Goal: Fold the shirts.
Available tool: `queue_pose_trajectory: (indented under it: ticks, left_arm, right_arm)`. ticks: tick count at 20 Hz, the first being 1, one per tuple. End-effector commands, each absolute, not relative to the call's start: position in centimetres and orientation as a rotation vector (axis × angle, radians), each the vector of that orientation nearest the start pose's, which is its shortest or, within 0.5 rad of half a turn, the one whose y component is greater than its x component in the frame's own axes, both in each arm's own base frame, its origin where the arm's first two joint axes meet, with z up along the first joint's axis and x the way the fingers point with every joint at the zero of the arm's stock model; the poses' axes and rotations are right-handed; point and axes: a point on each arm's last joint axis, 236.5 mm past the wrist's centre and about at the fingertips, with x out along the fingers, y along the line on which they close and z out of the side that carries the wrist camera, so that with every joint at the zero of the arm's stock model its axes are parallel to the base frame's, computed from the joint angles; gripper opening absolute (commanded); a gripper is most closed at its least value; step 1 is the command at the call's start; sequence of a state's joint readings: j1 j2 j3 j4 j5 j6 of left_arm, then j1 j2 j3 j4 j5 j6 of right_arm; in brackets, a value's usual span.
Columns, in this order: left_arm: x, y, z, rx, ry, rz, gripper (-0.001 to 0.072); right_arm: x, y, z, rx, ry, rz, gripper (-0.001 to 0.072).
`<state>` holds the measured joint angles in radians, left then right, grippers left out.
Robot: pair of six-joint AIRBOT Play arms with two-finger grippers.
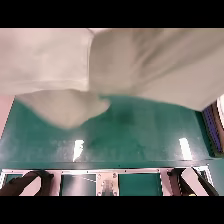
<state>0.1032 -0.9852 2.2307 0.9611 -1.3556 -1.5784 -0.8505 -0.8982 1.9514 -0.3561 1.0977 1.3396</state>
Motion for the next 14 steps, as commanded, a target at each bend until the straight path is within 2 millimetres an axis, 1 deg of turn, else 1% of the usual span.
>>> queue_pose_trajectory:
  ticks: [1, 2, 3, 4, 6, 7, 9, 10, 11, 12, 13, 14]
  left_arm:
    - [27.1, -9.3, 49.3, -0.168, 0.197, -0.419, 0.0028]
    - [29.1, -9.1, 46.7, -0.170, 0.270, -0.416, 0.0029]
    - [31.0, -8.9, 43.9, -0.171, 0.343, -0.415, 0.0029]
    - [33.2, -8.8, 40.8, -0.185, 0.426, -0.419, 0.0028]
    - [37.6, -8.9, 34.6, -0.216, 0.585, -0.445, 0.0029]
    - [39.9, -8.8, 31.5, -0.232, 0.659, -0.454, 0.0028]
    - [44.4, -9.1, 24.8, -0.273, 0.805, -0.495, 0.0028]
    - [46.8, -9.6, 21.4, -0.305, 0.858, -0.530, 0.0029]
    - [49.0, -10.2, 18.3, -0.350, 0.889, -0.562, 0.0029]
    - [51.3, -10.8, 15.4, -0.407, 0.902, -0.589, 0.0029]
    - [53.4, -11.0, 13.0, -0.470, 0.901, -0.588, 0.0029]
    - [55.5, -10.9, 10.7, -0.536, 0.893, -0.564, 0.0029]
  right_arm:
    - [28.3, -2.4, 54.6, 0.330, -0.158, 0.190, 0.0013]
    - [29.6, -3.0, 52.9, 0.363, -0.117, 0.204, 0.0013]
    - [31.6, -3.4, 50.2, 0.405, -0.057, 0.228, 0.0013]
    - [33.8, -3.7, 47.0, 0.448, 0.015, 0.243, 0.0013]
    - [39.2, -4.7, 38.0, 0.524, 0.200, 0.204, 0.0013]
    - [41.8, -5.0, 32.8, 0.560, 0.285, 0.172, 0.0012]
    - [46.1, -5.5, 23.2, 0.657, 0.423, 0.115, 0.0013]
    - [47.8, -5.8, 18.8, 0.701, 0.489, 0.087, 0.0013]
    - [49.5, -6.0, 14.3, 0.739, 0.560, 0.062, 0.0013]
    - [51.0, -6.2, 10.6, 0.771, 0.618, 0.044, 0.0013]
    - [52.3, -6.3, 7.2, 0.798, 0.672, 0.031, 0.0013]
    - [53.4, -6.3, 4.6, 0.820, 0.713, 0.027, 0.0013]
